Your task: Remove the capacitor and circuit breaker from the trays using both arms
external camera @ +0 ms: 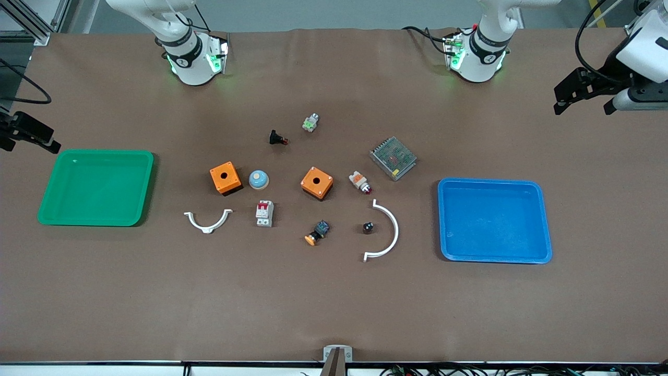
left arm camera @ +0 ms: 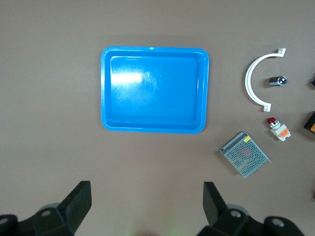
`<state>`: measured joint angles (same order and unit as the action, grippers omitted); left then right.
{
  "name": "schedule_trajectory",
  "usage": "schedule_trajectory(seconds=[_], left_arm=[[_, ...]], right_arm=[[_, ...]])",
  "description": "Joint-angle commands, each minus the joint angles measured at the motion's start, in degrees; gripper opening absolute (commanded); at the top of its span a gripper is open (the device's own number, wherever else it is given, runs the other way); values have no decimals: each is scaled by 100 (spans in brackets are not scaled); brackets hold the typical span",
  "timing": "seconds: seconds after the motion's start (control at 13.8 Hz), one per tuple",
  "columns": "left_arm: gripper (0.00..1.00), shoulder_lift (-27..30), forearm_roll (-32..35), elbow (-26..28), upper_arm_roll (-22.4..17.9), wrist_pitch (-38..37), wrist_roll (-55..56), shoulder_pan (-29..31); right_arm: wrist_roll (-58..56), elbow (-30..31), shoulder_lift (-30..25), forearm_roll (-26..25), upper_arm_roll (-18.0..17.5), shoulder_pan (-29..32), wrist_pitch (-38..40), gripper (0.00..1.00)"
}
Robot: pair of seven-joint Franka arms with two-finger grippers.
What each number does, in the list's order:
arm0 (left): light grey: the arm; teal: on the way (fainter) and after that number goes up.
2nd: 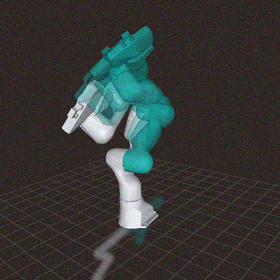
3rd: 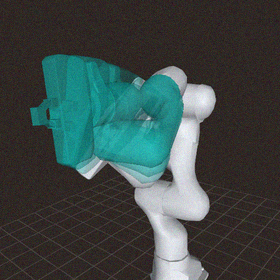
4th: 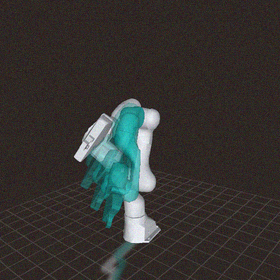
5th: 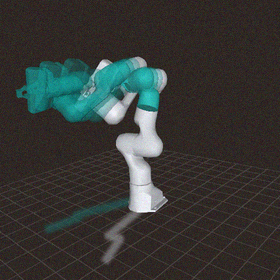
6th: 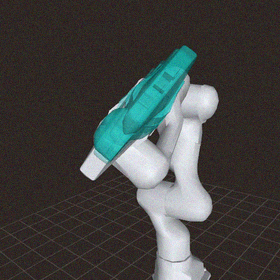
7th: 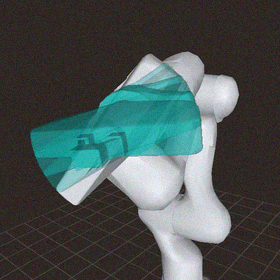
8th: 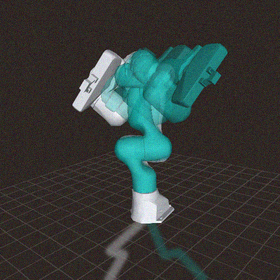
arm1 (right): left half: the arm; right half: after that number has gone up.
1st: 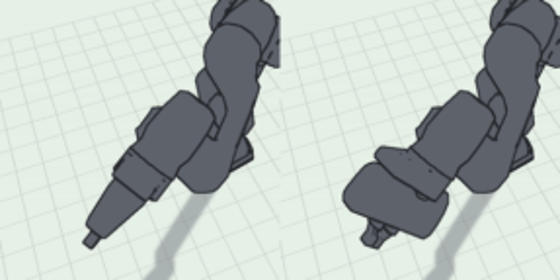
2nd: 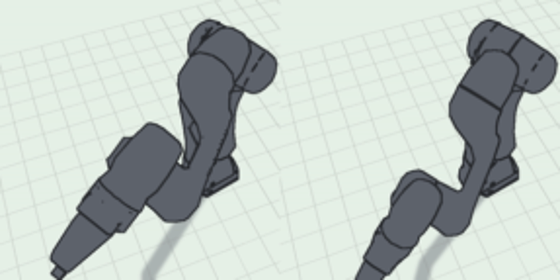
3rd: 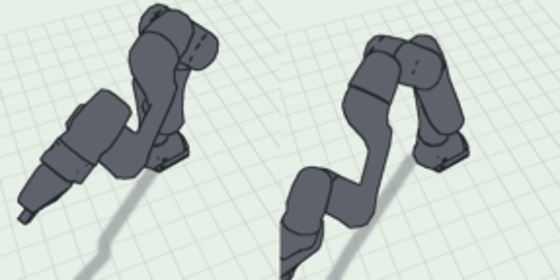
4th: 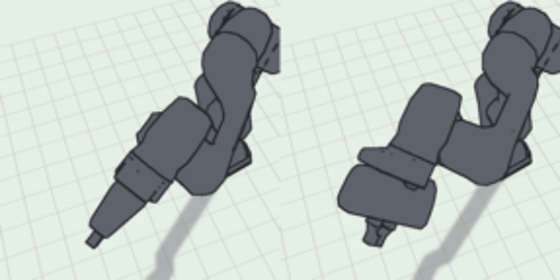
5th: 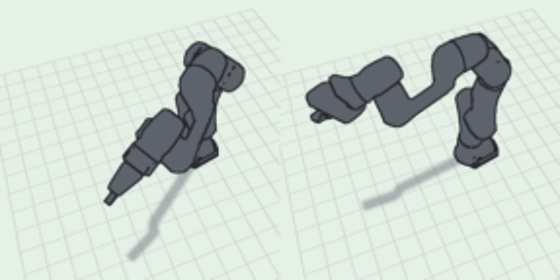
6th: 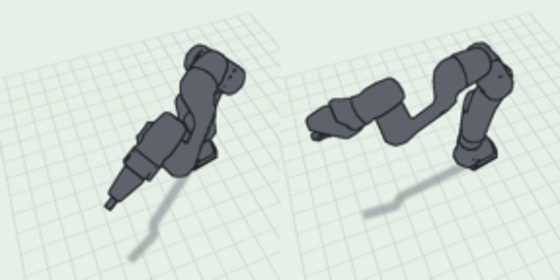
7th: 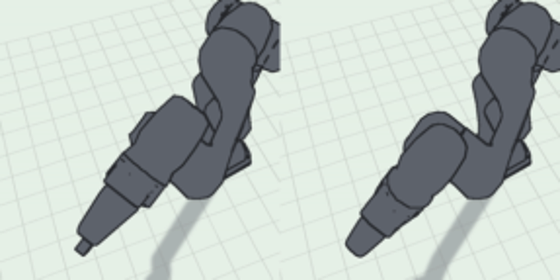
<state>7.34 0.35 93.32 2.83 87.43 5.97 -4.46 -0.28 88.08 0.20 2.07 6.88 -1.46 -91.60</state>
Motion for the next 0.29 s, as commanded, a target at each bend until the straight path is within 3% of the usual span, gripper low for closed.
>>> schedule_trajectory(seconds=[0.0,0.22], left_arm=[[100,-110,9,-121,16,-59,-87,24],[100,-102,9,-147,16,-68,-113,7]], right_arm=[[-60,-142,59,-93,-82,102,108,100],[-51,-142,59,-102,-81,111,116,100]])
